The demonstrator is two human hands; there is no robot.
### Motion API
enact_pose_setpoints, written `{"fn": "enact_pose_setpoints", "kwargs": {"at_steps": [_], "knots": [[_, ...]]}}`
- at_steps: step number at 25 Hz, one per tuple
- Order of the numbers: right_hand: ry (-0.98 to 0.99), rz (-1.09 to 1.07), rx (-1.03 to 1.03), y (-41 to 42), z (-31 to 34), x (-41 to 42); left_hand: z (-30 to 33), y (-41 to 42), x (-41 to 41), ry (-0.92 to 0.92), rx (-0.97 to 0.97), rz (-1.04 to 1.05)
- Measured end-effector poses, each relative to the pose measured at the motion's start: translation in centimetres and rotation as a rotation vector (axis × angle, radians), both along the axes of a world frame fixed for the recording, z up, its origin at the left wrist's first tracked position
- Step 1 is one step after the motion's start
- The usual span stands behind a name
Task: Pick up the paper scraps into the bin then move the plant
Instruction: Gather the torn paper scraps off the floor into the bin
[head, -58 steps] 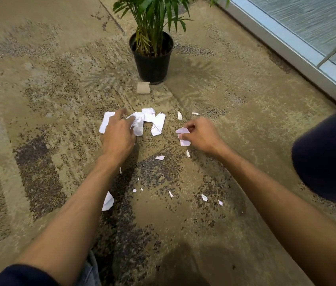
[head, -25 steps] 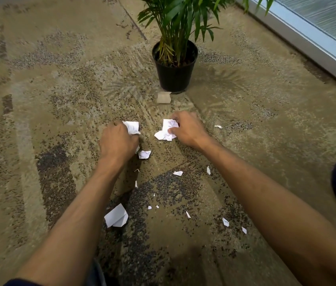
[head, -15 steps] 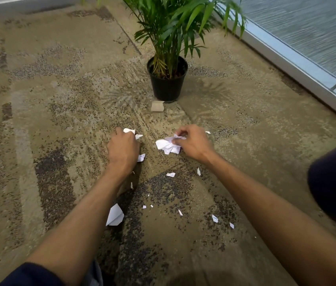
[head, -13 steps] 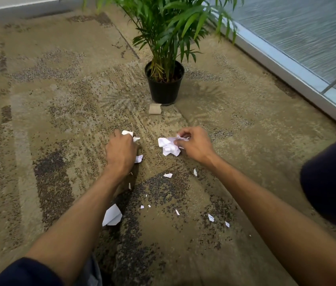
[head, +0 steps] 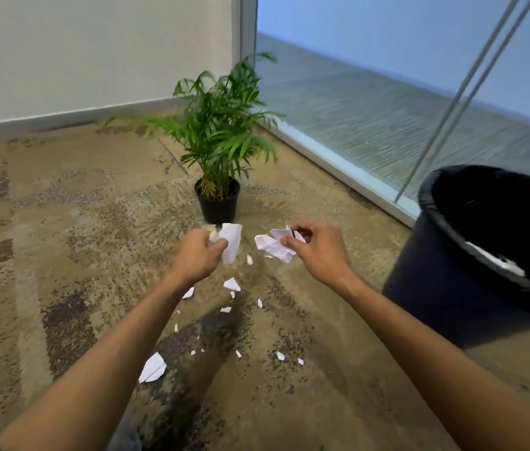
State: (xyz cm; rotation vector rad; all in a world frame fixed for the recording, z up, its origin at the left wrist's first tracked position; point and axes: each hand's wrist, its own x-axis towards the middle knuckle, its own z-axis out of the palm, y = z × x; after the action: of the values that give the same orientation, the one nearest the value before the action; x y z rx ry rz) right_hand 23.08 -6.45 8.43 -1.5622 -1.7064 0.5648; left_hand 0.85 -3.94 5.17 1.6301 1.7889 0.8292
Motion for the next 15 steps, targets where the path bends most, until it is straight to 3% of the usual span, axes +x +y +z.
{"fn": "enact_pose_setpoints", "kwargs": {"at_steps": [4,7,11,15], "knots": [[-0.064,-0.137,0.164,-2.8,6.5,5.0,5.4,-0.5,7.7,-0.423,-0.055,-0.113],[-0.131,-0.302,0.264,-4.7,10.9,10.7,9.4,-0.7,15.0,-0.587,-0.095,-0.207],[-0.193,-0.516,0.289,-7.6,14.1,18.9,13.3,-1.2,25.1,-0.591,-0.041,-0.342],[-0.275,-0.590,0.150,-9.2,14.1,24.3,14.6,-2.1,32.4,-0.476,-0.165,-0.469]]}}
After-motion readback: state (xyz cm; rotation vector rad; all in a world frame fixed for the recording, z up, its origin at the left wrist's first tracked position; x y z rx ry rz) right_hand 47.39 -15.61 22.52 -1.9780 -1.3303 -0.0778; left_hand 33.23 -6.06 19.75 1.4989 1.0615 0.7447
